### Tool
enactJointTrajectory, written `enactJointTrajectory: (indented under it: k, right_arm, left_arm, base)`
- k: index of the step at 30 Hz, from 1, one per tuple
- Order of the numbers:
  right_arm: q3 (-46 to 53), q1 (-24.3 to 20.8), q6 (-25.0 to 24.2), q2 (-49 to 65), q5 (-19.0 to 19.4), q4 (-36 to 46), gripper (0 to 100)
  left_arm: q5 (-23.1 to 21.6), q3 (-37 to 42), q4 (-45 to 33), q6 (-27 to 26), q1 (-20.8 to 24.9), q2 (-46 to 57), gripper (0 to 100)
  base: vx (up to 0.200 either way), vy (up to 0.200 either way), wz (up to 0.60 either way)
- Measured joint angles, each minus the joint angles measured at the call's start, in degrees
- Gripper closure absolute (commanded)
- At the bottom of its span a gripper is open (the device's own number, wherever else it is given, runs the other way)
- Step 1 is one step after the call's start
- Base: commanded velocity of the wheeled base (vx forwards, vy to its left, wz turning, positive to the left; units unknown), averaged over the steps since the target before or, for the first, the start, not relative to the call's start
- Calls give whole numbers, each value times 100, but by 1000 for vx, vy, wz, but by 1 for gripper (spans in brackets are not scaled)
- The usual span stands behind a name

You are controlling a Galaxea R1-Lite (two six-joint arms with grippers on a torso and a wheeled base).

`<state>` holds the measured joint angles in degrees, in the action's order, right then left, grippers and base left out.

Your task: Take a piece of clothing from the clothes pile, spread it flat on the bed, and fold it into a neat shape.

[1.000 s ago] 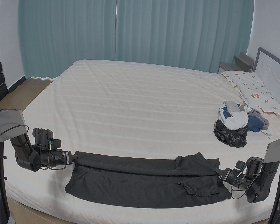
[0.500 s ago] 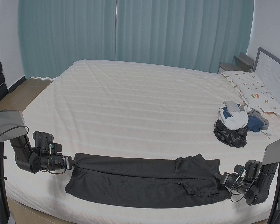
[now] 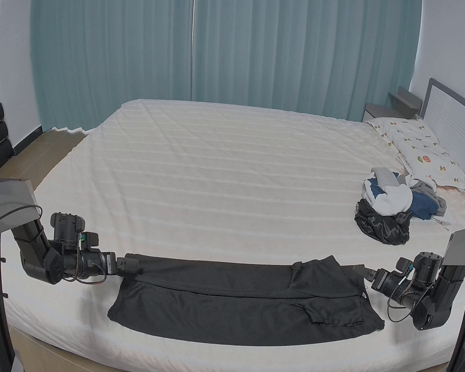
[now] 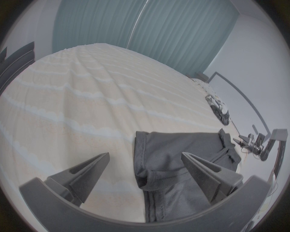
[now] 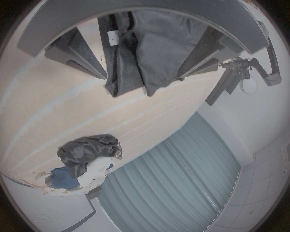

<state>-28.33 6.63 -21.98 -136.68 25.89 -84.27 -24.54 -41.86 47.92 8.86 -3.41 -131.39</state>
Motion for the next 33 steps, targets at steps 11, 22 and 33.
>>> enactJointTrajectory:
  k: [11, 22, 33]
  right_arm:
    - [-501, 45, -1122, 85, 13, 176, 0]
    - [-979, 119, -1382, -229, 11, 690, 0]
    - [-1254, 213, -1396, -397, 18, 961, 0]
  left_arm:
    - [205, -975, -497, 2204, 173, 101, 0]
    - [374, -2172, -2376, 2464, 423, -172, 0]
    - [580, -2345, -2414, 2426, 473, -361, 100]
  base:
    - [0, 0, 0]
    - [0, 0, 0]
    - [0, 0, 0]
